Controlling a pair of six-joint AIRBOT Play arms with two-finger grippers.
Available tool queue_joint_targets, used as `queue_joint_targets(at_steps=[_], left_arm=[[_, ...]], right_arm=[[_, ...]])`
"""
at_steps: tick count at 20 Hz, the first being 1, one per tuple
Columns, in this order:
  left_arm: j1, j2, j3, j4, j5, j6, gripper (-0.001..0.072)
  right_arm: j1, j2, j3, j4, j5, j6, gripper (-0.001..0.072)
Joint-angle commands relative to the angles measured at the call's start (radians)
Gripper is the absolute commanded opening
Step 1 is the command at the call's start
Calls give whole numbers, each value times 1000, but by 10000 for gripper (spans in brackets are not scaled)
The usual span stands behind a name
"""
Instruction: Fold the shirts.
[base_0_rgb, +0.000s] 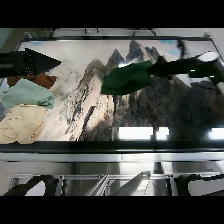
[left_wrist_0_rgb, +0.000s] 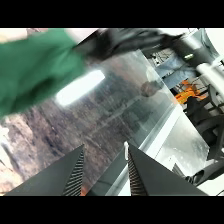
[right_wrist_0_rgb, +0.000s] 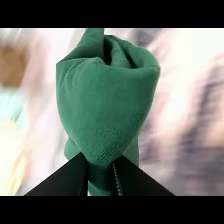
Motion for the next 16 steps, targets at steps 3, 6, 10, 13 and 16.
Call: queue_joint_targets(at_steps=[3,6,10,13,16], left_arm=[[1,0,1,2,-2,2,291],[0,-3,1,2,-1,2,291],[0,-6,0,10,-5,2,291],[0,-5,0,9,-21,0,291],[0,-5,0,9,-24,-26,291]], right_arm=[[-421,206,5,-480,79,266,23],[-629,264,2,-756,185,375,23],[-833,264,-69,-1030,291,372,24],[-964,254,-180,-1035,234,308,24],[-1058,225,-249,-1065,225,275,25]])
